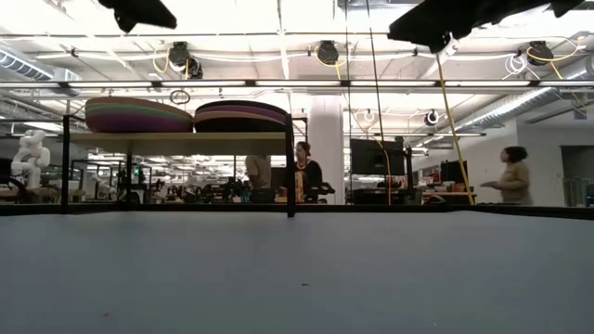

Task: Place and stack plates onto a shelf
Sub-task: Return to Home Position

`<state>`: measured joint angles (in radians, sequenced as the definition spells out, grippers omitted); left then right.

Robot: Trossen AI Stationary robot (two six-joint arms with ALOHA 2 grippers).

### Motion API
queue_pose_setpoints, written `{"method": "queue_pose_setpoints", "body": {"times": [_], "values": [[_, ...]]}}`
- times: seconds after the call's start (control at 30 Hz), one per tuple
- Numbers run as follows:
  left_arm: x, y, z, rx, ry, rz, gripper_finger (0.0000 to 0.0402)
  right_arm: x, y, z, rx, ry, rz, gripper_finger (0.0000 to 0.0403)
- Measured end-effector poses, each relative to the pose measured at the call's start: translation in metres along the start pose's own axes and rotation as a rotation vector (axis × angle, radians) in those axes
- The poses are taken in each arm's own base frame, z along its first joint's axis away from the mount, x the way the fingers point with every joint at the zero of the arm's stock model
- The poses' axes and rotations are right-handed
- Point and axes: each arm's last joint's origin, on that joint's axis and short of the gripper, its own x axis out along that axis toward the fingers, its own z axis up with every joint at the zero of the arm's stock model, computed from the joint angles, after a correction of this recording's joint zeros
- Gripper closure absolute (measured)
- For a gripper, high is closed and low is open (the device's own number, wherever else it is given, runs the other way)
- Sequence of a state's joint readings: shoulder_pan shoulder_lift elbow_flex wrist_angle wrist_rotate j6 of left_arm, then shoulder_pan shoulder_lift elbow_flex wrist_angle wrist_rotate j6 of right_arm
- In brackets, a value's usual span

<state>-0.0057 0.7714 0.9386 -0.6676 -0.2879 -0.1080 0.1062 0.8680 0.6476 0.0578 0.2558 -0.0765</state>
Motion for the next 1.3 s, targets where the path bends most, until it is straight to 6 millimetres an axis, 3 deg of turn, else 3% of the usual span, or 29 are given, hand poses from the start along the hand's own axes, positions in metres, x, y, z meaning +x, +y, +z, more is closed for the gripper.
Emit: {"method": "queue_pose_setpoints", "body": {"times": [0.13, 0.43, 0.7, 0.8, 1.03, 1.3], "values": [[0.005, -0.013, -0.005, 0.037, -0.052, -0.063, 0.0344, 0.0, 0.0, 0.003, -0.006, -0.029, -0.003, 0.0306], [0.03, -0.036, -0.037, 0.066, -0.131, -0.153, 0.0347, 0.0, 0.0, 0.003, -0.021, -0.035, -0.003, 0.0397], [0.036, -0.047, -0.058, 0.078, -0.16, -0.247, 0.0374, 0.0, 0.0, 0.004, -0.039, -0.036, -0.003, 0.0402], [0.034, -0.046, -0.058, 0.084, -0.19, -0.252, 0.0395, 0.0, 0.0, 0.004, -0.049, -0.037, -0.003, 0.0402], [0.028, -0.042, -0.063, 0.096, -0.232, -0.254, 0.0397, -0.001, 0.005, 0.004, -0.096, -0.04, 0.023, 0.0403], [0.031, -0.036, -0.096, 0.111, -0.287, -0.271, 0.0398, -0.002, 0.009, -0.006, -0.149, -0.047, 0.039, 0.0403]]}}
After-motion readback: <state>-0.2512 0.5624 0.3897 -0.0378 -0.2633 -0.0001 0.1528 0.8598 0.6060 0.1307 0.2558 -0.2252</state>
